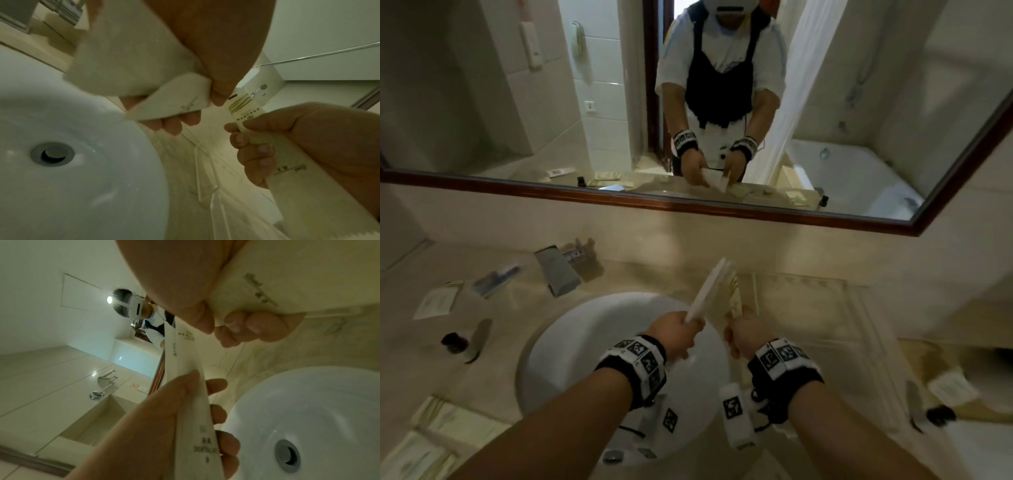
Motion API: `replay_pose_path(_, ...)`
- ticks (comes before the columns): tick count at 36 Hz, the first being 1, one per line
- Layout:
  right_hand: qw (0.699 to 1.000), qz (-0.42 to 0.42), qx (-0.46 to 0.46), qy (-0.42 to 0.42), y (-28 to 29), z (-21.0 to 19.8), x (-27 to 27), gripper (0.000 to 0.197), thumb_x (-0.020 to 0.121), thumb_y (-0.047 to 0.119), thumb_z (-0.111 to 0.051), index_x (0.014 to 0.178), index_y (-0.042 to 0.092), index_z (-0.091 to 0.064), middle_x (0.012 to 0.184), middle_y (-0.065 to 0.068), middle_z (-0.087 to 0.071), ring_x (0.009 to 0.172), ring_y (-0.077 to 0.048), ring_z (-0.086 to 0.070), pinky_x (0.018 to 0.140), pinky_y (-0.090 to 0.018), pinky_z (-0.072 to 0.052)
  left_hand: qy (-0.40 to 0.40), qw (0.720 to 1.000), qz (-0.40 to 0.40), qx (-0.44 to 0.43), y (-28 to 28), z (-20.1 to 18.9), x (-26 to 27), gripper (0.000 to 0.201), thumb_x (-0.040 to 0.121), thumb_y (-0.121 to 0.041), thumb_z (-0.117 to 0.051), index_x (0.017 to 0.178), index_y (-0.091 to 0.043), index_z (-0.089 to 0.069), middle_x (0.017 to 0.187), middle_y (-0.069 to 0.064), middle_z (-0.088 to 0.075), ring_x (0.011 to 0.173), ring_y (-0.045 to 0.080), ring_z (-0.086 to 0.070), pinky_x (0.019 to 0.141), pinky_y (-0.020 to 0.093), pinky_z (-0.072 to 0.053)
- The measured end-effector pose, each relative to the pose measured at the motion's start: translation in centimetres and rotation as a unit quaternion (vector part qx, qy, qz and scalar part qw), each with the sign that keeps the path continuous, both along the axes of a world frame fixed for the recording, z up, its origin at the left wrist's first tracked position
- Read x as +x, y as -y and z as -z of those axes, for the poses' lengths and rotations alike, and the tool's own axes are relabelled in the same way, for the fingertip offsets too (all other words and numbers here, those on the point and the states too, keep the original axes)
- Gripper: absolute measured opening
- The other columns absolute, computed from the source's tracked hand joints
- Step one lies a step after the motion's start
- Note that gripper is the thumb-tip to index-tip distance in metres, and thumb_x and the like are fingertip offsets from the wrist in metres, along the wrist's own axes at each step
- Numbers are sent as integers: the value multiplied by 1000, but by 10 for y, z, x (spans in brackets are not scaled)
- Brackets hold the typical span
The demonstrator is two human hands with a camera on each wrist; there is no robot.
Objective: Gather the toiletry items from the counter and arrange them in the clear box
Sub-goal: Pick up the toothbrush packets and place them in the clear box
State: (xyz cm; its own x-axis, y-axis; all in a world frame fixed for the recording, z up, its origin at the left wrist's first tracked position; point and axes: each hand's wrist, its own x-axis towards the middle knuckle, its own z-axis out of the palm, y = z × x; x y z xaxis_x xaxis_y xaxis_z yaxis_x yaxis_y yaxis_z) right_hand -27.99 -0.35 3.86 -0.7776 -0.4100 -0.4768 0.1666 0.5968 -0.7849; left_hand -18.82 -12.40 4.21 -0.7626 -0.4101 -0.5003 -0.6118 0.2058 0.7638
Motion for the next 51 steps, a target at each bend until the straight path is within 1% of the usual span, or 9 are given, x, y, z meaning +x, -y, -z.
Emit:
replay_pose_path(4,998,32,8,-51,-22,-10,13,2,95,16,-42,97,18,-42,87,-5,-53,59,-9,-43,58,-24,-42,1,999,6,50,-21,-7,10,34,96,-34,-49,118,-9,-54,81,8,-56,63,24,-57,69,39,-57)
replay_pose_path(11,998,53,-4,-16,-61,-33,33,5,89,19,-55,86,18,-51,72,2,-52,59,-12,-50,53,-25,-45,-73,992,73,71,-59,-16,23,37,96,-35,-52,125,-12,-53,84,5,-67,66,23,-66,63,34,-60)
replay_pose_path(16,995,66,0,-72,-83,-41,40,24,80,34,-64,91,13,-67,91,-13,-69,80,-29,-64,71,-40,-54,-94,991,68,69,-82,-17,24,46,88,-51,-58,117,-15,-63,106,8,-69,98,27,-66,90,45,-55)
replay_pose_path(24,993,93,-62,-32,-120,-43,26,25,81,22,-71,96,4,-63,71,-4,-61,59,-18,-56,50,-26,-46,-117,982,46,137,-112,-17,5,27,83,-47,-68,95,-23,-68,93,2,-73,86,19,-70,72,31,-59)
replay_pose_path(31,993,95,-65,-39,-161,-38,-11,27,83,18,-70,107,5,-65,101,-15,-70,80,-26,-66,54,-26,-51,-102,959,25,263,-156,-21,-36,16,89,-20,-67,103,-14,-63,93,7,-71,80,18,-69,62,26,-58)
replay_pose_path(38,994,16,28,-100,-211,-30,-62,37,86,19,-68,119,4,-62,116,-12,-67,107,-30,-63,87,-36,-52,-36,996,9,78,-180,-6,-80,13,94,-20,-58,102,-11,-53,76,0,-51,62,12,-49,55,22,-44)
replay_pose_path(41,983,-46,109,-143,-222,-28,-77,42,85,22,-68,123,8,-57,119,-9,-65,109,-27,-61,84,-29,-46,-32,999,16,-23,-179,-7,-85,25,93,-19,-58,116,-9,-51,97,6,-58,84,19,-57,66,24,-46)
replay_pose_path(43,964,-101,175,-171,-225,-28,-82,38,88,24,-63,122,8,-53,119,-10,-62,109,-28,-59,81,-28,-43,-7,993,50,-107,-174,-10,-87,35,92,-21,-58,124,-10,-47,118,11,-58,102,26,-58,75,27,-45)
replay_pose_path(51,848,-368,305,-229,-217,-11,-92,17,94,10,-48,107,9,-60,117,-14,-59,108,-31,-57,87,-35,-43,52,954,202,-215,-144,2,-100,32,93,-22,-56,125,-24,-59,122,3,-64,109,20,-59,83,26,-43)
